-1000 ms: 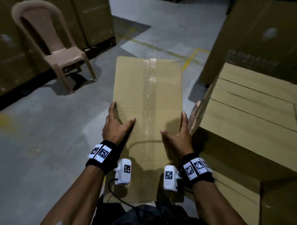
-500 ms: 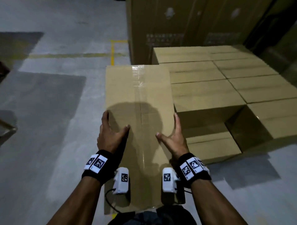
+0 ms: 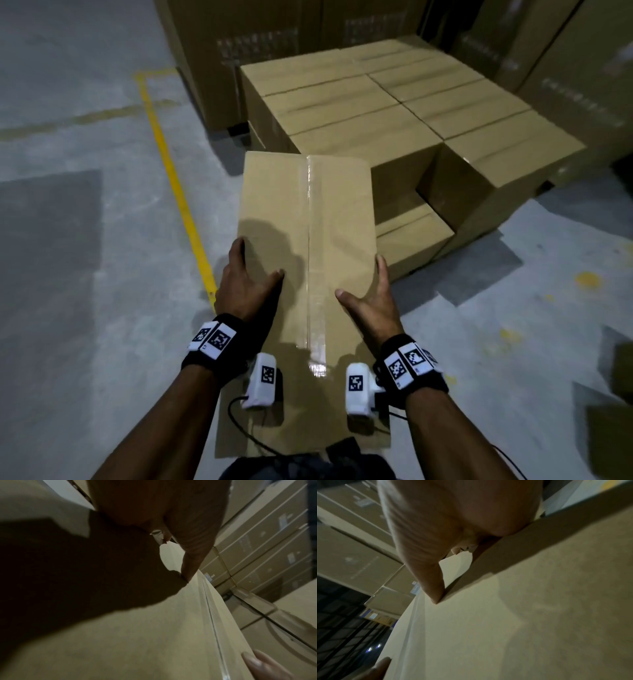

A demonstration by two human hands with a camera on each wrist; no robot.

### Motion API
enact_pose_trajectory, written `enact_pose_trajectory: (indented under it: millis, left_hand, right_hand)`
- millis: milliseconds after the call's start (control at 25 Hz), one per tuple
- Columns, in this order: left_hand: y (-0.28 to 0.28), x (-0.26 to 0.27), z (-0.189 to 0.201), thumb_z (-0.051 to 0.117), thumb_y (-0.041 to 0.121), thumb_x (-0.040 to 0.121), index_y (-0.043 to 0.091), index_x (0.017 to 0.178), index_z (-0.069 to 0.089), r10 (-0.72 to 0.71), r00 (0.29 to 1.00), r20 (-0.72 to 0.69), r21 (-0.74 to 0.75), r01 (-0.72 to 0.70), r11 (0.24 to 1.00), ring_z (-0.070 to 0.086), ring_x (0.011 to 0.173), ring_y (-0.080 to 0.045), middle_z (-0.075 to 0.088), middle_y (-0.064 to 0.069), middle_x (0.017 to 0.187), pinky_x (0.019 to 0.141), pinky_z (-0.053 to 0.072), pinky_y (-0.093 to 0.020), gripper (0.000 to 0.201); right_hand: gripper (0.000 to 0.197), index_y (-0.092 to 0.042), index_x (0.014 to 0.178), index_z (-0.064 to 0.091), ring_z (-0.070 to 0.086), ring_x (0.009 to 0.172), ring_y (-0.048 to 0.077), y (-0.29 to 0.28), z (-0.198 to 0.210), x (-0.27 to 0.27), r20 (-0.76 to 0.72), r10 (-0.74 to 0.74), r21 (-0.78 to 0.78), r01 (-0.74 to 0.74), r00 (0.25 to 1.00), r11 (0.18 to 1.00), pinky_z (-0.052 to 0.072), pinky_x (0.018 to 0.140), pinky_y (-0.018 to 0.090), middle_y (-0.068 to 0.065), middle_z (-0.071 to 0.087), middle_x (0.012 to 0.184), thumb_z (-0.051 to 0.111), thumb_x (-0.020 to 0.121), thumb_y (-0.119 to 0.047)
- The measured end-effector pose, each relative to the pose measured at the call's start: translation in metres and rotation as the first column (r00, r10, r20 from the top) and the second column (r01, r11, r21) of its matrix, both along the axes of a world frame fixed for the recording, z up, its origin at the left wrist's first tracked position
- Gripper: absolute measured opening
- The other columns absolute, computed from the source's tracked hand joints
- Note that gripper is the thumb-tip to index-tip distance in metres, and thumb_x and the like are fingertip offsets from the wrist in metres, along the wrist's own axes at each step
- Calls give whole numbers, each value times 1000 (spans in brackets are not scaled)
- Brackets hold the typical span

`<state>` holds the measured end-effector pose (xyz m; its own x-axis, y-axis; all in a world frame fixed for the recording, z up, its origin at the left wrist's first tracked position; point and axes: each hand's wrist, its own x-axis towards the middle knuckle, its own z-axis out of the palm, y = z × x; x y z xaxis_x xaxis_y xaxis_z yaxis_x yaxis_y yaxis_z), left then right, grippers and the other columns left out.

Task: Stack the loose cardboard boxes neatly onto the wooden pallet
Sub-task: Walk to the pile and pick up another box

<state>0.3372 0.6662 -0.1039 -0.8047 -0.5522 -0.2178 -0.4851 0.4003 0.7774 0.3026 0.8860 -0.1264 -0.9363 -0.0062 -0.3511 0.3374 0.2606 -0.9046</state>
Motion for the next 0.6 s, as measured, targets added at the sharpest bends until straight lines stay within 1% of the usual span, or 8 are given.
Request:
enact_pose_trajectory:
  millis: [80,160,240,320,480,560,600]
  left_hand:
    - [13,10,2,69,58,77,53,147,12,-67,998,21,-34,67,997,51,125,-36,41,1,152,97,43,-41,90]
    - [24,10,2,69,59,76,50,149,11,-139,989,55,-81,143,986,52,124,-39,43,-3,151,101,44,-44,93]
    - [36,4,0,69,59,76,48,149,10,-214,974,74,-90,220,971,52,125,-40,43,-6,150,103,43,-46,95]
    - [46,-11,-3,71,59,76,45,150,10,-313,947,74,-84,319,944,52,126,-39,44,-7,149,104,43,-47,97]
    - [64,-59,-13,76,59,75,42,152,13,-464,883,68,-55,468,882,50,128,-39,45,-12,149,104,43,-49,101]
    - [69,-93,-20,75,58,77,41,154,11,-530,842,100,-48,536,843,46,132,-41,42,-13,152,107,41,-51,101]
    - [70,-98,-20,75,57,78,40,154,10,-546,831,104,-49,553,832,45,133,-41,40,-12,153,107,40,-50,102]
  right_hand:
    - [108,-58,149,12,38,141,23,15,0,24,14,-57,31,57,998,998,37,116,49,-6,37,159,85,72,-36]
    - [111,-63,146,11,42,139,26,29,-1,42,17,-110,44,109,994,993,38,115,50,-4,44,155,83,62,-50]
    - [112,-65,144,12,47,136,26,42,1,57,26,-179,47,178,983,983,39,114,50,-4,50,149,79,54,-59]
    - [112,-63,144,12,51,133,26,55,5,66,20,-246,61,245,969,968,42,111,50,-5,53,147,79,54,-60]
    - [108,-60,146,11,53,128,29,68,6,59,15,-375,103,372,927,923,43,109,51,-5,54,142,82,65,-51]
    - [109,-62,145,11,53,127,31,66,1,43,17,-459,130,453,888,882,43,109,52,-4,55,139,82,62,-55]
    - [110,-63,143,11,53,127,31,65,1,41,29,-465,122,459,885,880,43,108,53,-4,55,140,81,58,-59]
